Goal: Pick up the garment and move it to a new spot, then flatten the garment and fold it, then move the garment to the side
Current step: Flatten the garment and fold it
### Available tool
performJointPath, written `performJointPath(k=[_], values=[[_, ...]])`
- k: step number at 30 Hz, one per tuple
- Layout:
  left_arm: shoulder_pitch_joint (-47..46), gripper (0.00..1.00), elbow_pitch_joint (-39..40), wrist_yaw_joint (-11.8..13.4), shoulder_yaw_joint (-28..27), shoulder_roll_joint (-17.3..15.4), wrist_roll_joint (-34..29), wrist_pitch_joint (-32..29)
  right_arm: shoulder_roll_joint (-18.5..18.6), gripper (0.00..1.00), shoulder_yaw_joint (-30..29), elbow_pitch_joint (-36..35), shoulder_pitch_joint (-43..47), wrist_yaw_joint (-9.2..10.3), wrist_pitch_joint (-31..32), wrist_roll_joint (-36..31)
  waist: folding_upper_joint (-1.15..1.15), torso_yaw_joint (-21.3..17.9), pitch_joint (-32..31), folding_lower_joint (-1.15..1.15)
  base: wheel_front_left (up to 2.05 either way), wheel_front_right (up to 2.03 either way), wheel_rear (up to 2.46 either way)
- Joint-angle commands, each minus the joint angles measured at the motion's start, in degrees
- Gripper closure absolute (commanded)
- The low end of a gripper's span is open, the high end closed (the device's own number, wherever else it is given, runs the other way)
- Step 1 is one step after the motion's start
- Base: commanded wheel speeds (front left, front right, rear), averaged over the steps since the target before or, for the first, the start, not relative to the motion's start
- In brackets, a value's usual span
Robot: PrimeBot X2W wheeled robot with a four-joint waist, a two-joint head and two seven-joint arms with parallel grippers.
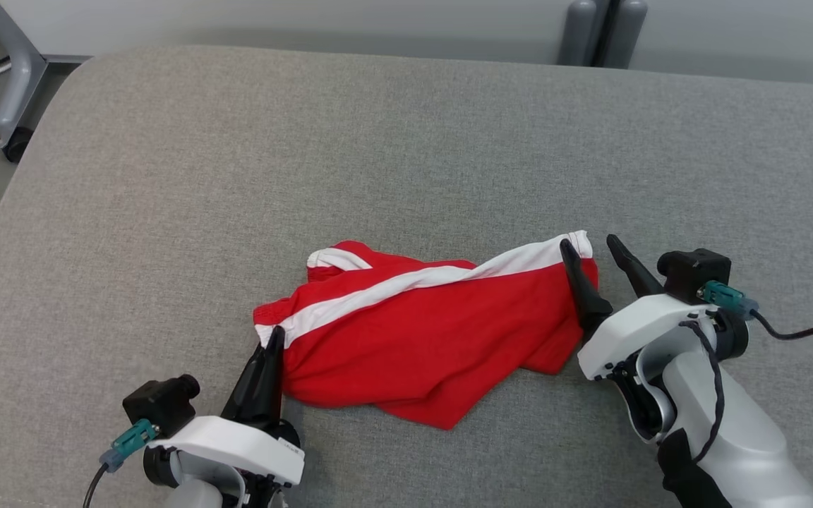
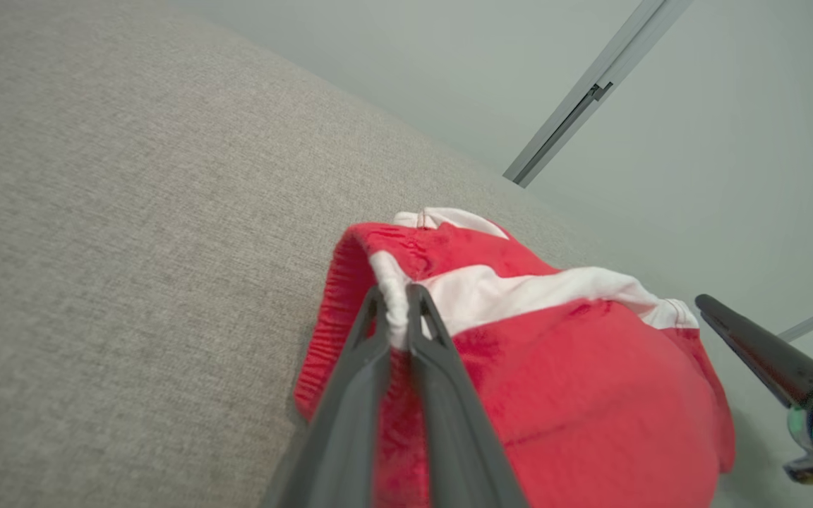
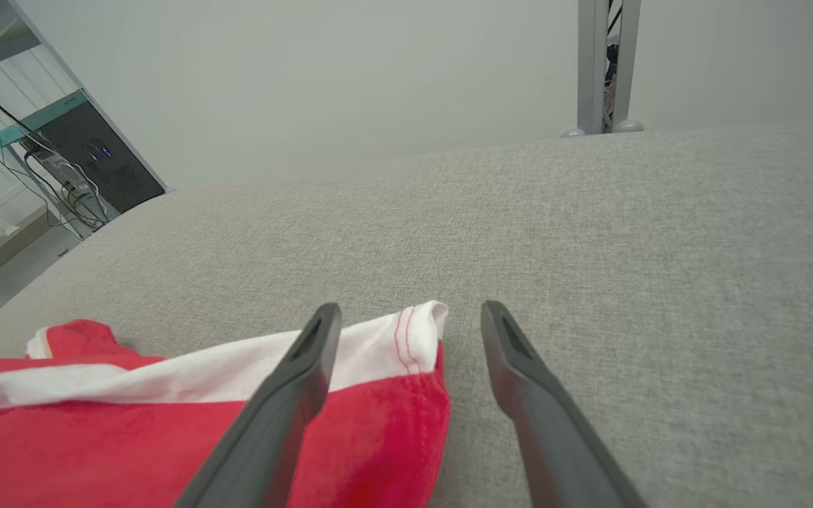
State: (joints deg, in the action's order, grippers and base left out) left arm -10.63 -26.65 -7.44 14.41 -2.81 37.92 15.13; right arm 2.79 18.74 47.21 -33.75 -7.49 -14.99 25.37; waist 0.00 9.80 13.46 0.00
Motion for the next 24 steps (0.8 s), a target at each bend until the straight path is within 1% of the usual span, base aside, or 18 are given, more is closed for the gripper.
performJointPath(k=[1, 7, 9, 11, 13, 14, 15, 16, 17, 20, 22, 23, 24], values=[[-1.2, 1.0, 0.2, 0.0, 0.1, -0.2, 0.2, 0.0, 0.4, 0.0, 0.0, 1.0, -1.3, 0.0, -0.2, 1.4, 0.0, 0.3, 0.8, 0.0, 0.0, 0.0, 0.0], [-2.0, 1.0, 0.3, 0.0, 0.6, -0.2, 0.9, 0.0, 1.3, 0.0, 2.6, 3.3, -3.7, 0.0, -0.2, 3.7, 0.0, 0.5, 2.4, 0.0, 0.0, 0.0, 0.0], [-2.0, 1.0, 0.3, 0.0, 0.8, -0.2, 0.9, 0.0, 1.5, 0.06, 3.6, 3.8, -4.2, 0.0, -0.2, 4.4, 0.0, 0.6, 2.6, 0.0, 0.0, 0.0, 0.0], [-2.1, 1.0, 0.3, 0.0, 0.8, -0.2, 1.2, 0.0, 1.9, 0.09, 4.4, 4.3, -4.6, 0.0, -0.2, 5.1, 0.0, 0.7, 2.8, 0.0, 0.0, 0.0, 0.0], [-2.2, 1.0, 0.3, 0.0, 0.8, -0.2, 1.4, 0.0, 2.3, 0.19, 5.0, 4.5, -4.7, 0.0, -0.2, 5.6, 0.0, 0.7, 2.9, 0.0, 0.0, 0.0, 0.0], [-2.2, 1.0, 0.4, 0.0, 0.8, -0.2, 1.5, 0.0, 2.4, 0.22, 5.3, 4.5, -4.7, 0.0, -0.2, 5.9, 0.0, 0.7, 3.0, 0.0, 0.0, 0.0, 0.0], [-2.2, 1.0, 0.3, 0.0, 0.9, -0.2, 1.5, 0.0, 2.5, 0.28, 5.5, 4.4, -4.7, 0.0, -0.2, 6.0, 0.0, 0.7, 3.0, 0.0, 0.0, 0.0, 0.0], [-2.2, 1.0, 0.3, 0.0, 0.9, -0.2, 1.4, 0.0, 2.6, 0.39, 5.7, 4.3, -4.8, 0.0, -0.2, 6.3, 0.0, 0.7, 3.1, 0.0, 0.0, 0.0, 0.0], [-2.3, 1.0, 0.2, 0.0, 0.9, -0.2, 1.5, 0.0, 2.7, 0.47, 5.9, 4.1, -5.0, 0.0, -0.2, 6.4, 0.0, 0.7, 3.2, 0.0, 0.0, 0.0, 0.0], [-2.5, 1.0, 0.2, 0.0, 1.0, -0.2, 1.5, 0.0, 3.1, 0.6, 6.3, 3.6, -5.3, 0.0, -0.3, 6.0, 0.0, 0.6, 3.3, 0.0, 0.0, 0.0, 0.0], [-2.5, 1.0, 0.1, 0.0, 0.9, -0.2, 1.5, 0.0, 3.2, 0.71, 6.5, 3.3, -5.3, 0.0, -0.3, 6.0, 0.0, 0.5, 3.3, 0.0, 0.0, 0.0, 0.0], [-2.6, 1.0, 0.1, 0.0, 0.9, -0.2, 1.5, 0.0, 3.3, 0.78, 6.5, 3.2, -5.2, 0.0, -0.3, 5.9, 0.0, 0.5, 3.3, 0.0, 0.0, 0.0, 0.0], [-2.6, 1.0, 0.0, 0.0, 0.8, -0.2, 1.5, 0.0, 3.3, 0.87, 6.5, 3.0, -5.2, 0.0, -0.3, 5.8, 0.0, 0.5, 3.2, 0.0, 0.0, 0.0, 0.0]])
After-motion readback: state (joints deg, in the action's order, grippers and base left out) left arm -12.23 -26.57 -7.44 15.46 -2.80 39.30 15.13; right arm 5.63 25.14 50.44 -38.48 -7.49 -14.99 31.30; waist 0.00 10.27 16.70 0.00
